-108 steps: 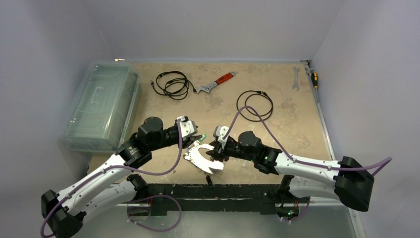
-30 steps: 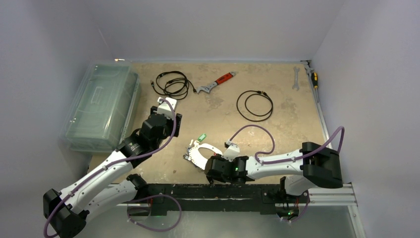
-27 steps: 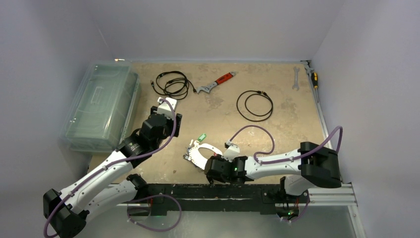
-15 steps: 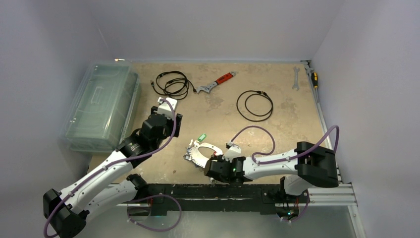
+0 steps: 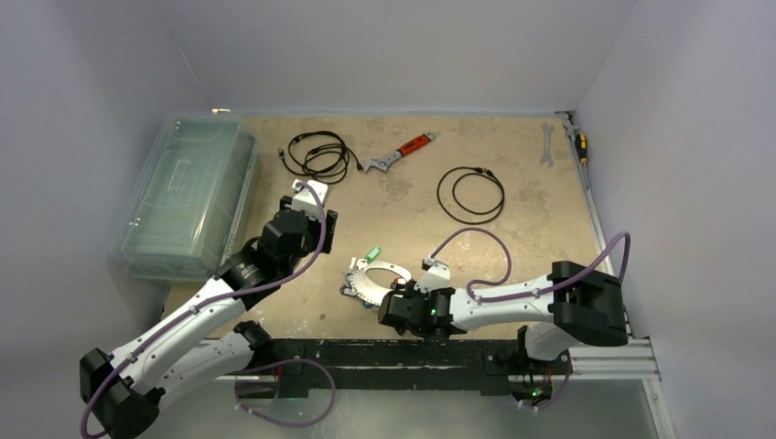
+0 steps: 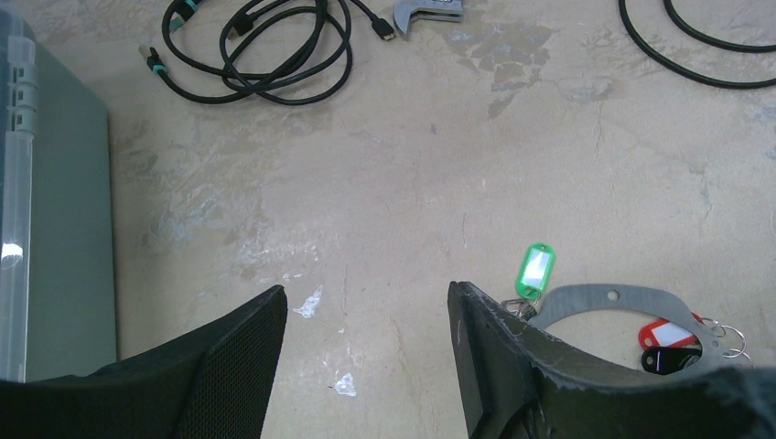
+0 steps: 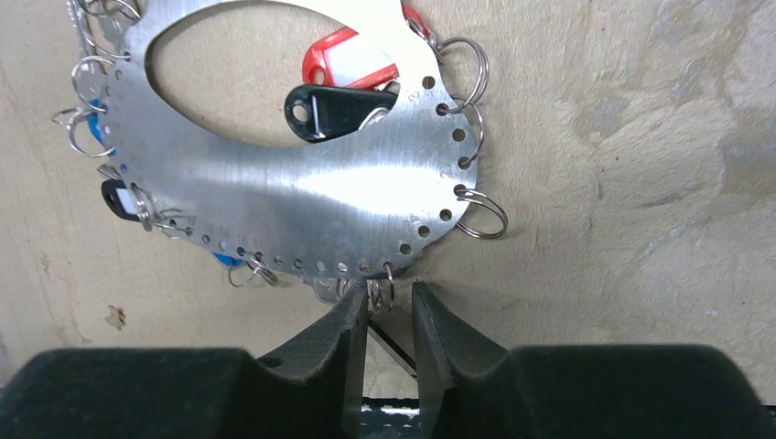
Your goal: Put the keys on the keyring
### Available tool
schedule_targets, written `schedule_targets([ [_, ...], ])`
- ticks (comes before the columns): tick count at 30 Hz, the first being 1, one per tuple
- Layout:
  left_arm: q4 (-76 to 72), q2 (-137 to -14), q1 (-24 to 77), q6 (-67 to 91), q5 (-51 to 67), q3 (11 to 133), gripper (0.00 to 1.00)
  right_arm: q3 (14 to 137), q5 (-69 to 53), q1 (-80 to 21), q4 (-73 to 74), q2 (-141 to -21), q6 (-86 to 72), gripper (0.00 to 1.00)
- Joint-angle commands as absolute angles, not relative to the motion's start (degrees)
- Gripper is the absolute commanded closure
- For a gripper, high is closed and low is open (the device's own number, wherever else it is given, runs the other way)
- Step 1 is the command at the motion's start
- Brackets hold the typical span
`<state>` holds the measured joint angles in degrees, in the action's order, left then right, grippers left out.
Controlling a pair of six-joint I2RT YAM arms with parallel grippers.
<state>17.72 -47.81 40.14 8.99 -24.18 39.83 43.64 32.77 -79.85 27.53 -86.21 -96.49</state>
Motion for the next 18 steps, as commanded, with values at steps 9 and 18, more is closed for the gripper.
schedule_targets([
  [9, 16.3, -47.7, 39.9, 8.9, -23.3, 39.9, 0.36, 44.7, 38.0, -79.7, 27.5, -85.9, -94.7, 0.81],
  [18, 16.4, -48.2, 39.9, 8.8, -23.1, 39.9, 0.36, 44.2, 37.5, -79.6, 25.7, -86.9, -94.2, 0.8],
])
